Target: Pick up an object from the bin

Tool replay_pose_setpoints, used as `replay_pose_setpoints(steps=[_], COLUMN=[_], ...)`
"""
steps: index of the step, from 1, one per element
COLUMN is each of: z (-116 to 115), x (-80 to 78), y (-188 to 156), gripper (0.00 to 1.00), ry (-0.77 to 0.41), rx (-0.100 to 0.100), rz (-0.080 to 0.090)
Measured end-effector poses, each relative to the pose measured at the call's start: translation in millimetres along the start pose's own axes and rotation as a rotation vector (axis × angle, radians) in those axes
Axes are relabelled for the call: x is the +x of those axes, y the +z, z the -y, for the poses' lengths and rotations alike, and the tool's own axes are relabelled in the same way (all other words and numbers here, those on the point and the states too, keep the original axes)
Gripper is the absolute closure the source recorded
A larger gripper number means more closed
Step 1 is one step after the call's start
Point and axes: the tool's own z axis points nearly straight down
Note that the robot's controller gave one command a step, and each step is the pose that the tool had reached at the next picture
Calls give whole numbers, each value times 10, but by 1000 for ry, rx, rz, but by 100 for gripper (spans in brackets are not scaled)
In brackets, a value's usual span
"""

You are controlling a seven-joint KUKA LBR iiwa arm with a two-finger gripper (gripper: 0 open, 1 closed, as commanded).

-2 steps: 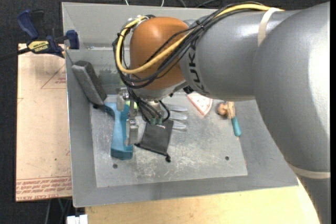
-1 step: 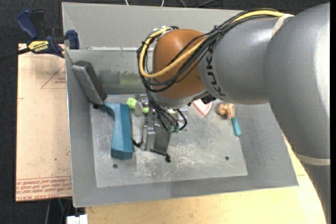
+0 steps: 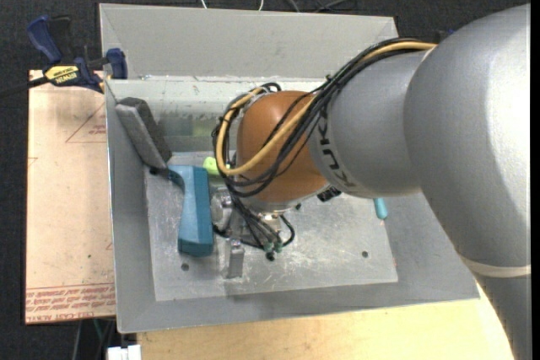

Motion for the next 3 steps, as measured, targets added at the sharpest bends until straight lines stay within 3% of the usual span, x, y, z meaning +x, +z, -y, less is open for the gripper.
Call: replay_pose_setpoints(steps=[1, 2, 3], z=[306, 319, 813], x=[-118, -23, -241], y=[-175, -301, 162], gripper=[0, 0, 0], ry=[34, 23, 156], rx=[0, 0, 0], rz=[2, -4, 6])
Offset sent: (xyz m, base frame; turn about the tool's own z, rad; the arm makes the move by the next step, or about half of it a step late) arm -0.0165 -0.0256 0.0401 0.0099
